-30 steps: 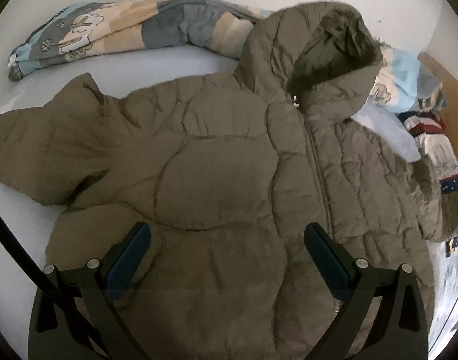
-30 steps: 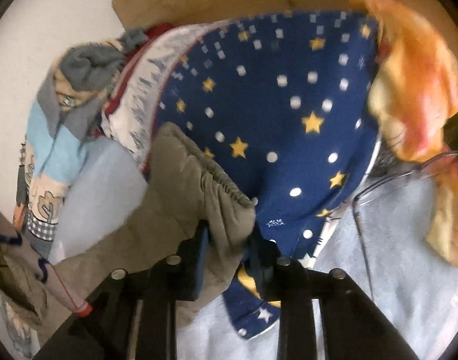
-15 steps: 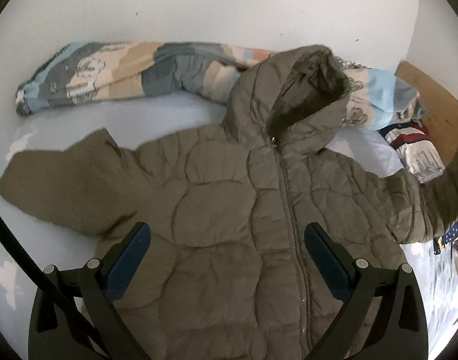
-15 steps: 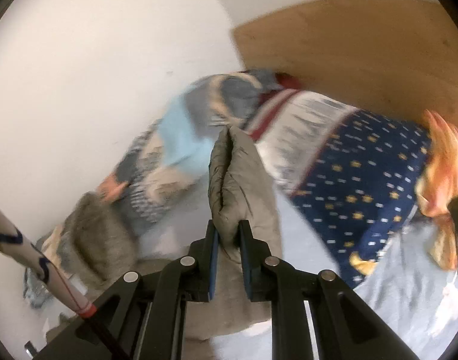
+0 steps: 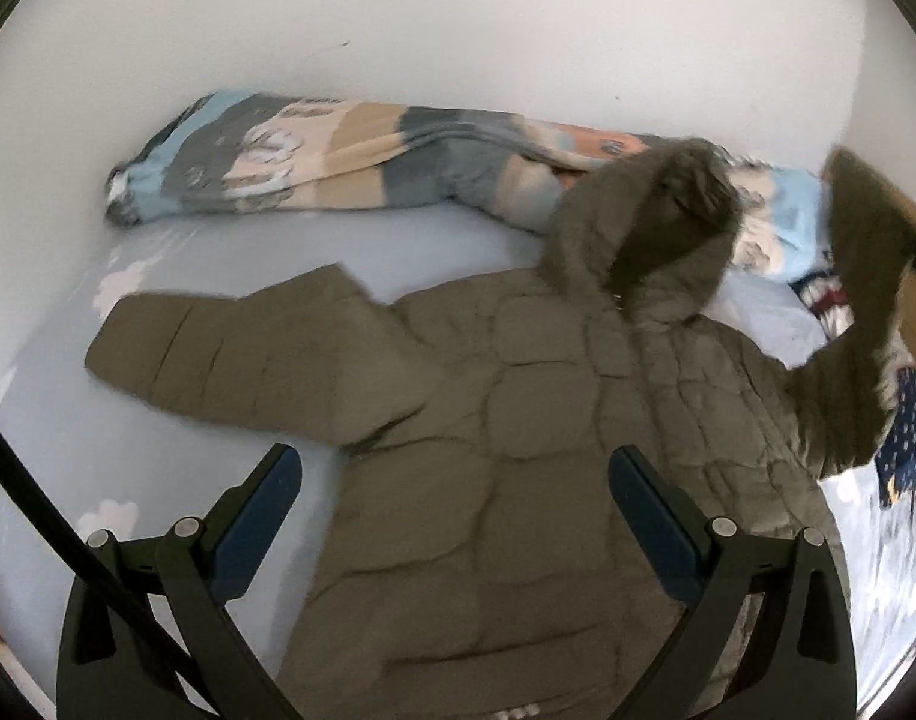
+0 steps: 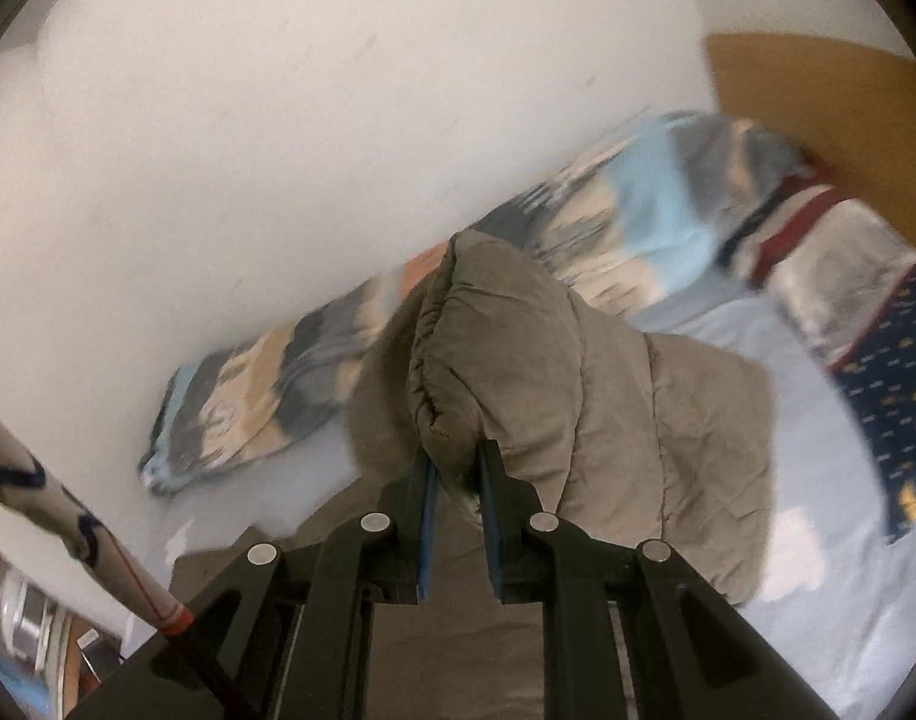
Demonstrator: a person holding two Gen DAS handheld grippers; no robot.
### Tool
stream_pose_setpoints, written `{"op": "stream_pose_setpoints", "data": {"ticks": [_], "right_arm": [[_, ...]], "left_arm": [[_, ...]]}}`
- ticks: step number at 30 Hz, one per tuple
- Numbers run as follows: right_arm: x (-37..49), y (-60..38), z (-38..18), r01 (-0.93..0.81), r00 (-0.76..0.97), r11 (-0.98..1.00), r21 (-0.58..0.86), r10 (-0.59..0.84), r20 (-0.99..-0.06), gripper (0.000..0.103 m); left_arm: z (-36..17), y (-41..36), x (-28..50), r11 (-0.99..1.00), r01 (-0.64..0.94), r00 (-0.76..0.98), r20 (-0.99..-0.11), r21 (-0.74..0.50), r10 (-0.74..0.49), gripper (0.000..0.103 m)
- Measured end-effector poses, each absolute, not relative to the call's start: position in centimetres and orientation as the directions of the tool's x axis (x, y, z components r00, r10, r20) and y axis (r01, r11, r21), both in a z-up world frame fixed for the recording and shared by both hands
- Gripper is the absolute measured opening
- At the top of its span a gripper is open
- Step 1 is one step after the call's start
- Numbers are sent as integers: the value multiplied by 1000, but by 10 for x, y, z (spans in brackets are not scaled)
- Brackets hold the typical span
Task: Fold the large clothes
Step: 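Lift the held sleeve across the jacket body and open the right gripper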
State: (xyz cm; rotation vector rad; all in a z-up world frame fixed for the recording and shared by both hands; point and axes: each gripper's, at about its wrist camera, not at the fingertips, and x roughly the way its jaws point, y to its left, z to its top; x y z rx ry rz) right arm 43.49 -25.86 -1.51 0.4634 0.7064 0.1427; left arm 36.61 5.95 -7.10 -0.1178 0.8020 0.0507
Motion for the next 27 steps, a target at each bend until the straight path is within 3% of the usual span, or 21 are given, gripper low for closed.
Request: {"op": "stream_pose_setpoints", "data": {"ticks": [9, 20, 25, 27], "right_arm": [[478, -144, -96, -56, 626, 872, 487, 411, -663, 15], [508, -61, -185, -119, 455, 831, 543, 532, -714, 17], [492, -79, -179, -146, 459, 772, 618, 606, -649, 55], [479, -101, -165, -155, 504, 768, 622, 602, -619, 55]], "left_arm": [[-84, 130, 371, 966, -205, 667, -745, -160, 18, 102], [-99, 120, 392, 973, -165, 628, -778, -163, -24, 102], [-105, 109, 399, 973, -138, 624, -779, -186, -61, 102], [-111, 101, 403, 972, -120, 620, -780, -200, -84, 102]]}}
